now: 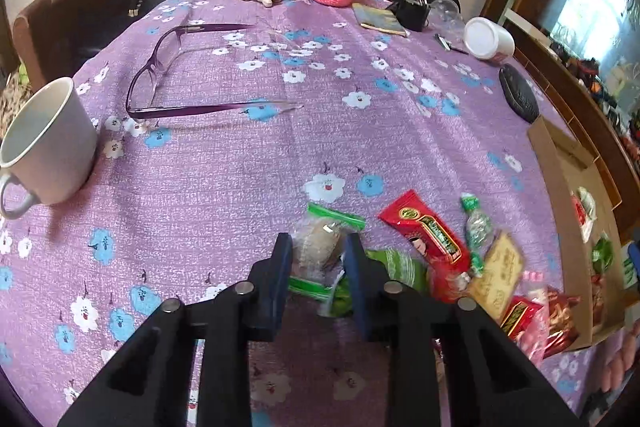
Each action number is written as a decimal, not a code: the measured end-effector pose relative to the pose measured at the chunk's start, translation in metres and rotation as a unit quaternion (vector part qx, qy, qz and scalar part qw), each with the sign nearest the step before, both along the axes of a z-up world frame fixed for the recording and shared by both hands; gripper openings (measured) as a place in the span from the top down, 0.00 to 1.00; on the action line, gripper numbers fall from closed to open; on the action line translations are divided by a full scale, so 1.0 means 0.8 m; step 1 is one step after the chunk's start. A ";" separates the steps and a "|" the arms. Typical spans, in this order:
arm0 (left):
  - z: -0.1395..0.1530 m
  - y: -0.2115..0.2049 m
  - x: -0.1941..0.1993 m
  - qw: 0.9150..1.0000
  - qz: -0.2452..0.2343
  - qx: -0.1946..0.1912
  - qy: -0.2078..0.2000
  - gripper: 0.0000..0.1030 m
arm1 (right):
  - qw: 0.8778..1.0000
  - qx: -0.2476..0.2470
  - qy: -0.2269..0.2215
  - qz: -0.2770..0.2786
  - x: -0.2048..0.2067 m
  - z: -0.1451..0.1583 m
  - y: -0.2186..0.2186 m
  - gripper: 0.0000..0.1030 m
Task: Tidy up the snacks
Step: 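Move left gripper back toward the snack pile, then grasp the clear green-striped packet with the left gripper, then grasp the red candy packet with right gripper while left holds the clear packet, then carry the red candy packet and clear packet over the cardboard tray, then open both grippers to drop the packets into the cardboard tray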
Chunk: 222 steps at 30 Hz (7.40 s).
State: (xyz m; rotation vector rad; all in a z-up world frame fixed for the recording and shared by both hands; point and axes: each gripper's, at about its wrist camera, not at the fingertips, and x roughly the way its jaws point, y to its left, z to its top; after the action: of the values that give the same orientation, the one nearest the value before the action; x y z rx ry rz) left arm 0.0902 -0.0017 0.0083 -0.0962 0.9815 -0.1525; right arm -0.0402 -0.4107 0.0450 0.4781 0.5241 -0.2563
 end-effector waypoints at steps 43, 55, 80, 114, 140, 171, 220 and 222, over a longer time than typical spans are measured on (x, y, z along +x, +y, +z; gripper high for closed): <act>-0.004 0.018 0.015 1.000 0.008 0.003 0.007 0.72 | 0.883 -0.105 0.127 0.439 0.131 -0.048 0.335 0.68; 0.002 0.023 0.007 1.000 0.017 -0.009 -0.007 0.73 | 0.892 -0.085 0.077 0.436 0.108 -0.033 0.321 0.85; 0.031 -0.040 -0.042 0.993 -0.072 0.010 -0.089 0.72 | 0.933 -0.004 0.055 0.355 0.123 -0.015 0.259 0.85; 0.049 -0.072 -0.077 0.976 -0.083 0.097 -0.179 0.72 | 0.942 0.003 0.050 0.331 0.127 -0.011 0.236 0.86; 0.046 -0.067 -0.069 0.981 -0.082 0.065 -0.162 0.72 | 0.976 0.050 0.016 0.213 0.123 0.015 0.130 0.86; 0.045 -0.304 -0.087 0.961 -0.271 -0.043 -0.039 0.72 | 0.984 0.145 0.089 0.055 0.125 -0.022 -0.041 0.86; 0.061 -0.233 -0.078 0.976 -0.214 -0.033 -0.016 0.60 | 0.990 0.058 0.066 0.109 0.123 0.006 0.023 0.85; 0.066 -0.208 -0.074 0.980 -0.196 -0.032 -0.012 0.58 | 0.990 0.049 0.064 0.115 0.122 0.008 0.031 0.85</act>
State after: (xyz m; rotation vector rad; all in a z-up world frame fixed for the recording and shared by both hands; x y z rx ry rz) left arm 0.0312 -0.1680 0.0609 0.0424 0.9633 -0.5456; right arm 0.0577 -0.3862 0.0515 0.4937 0.7136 -0.0395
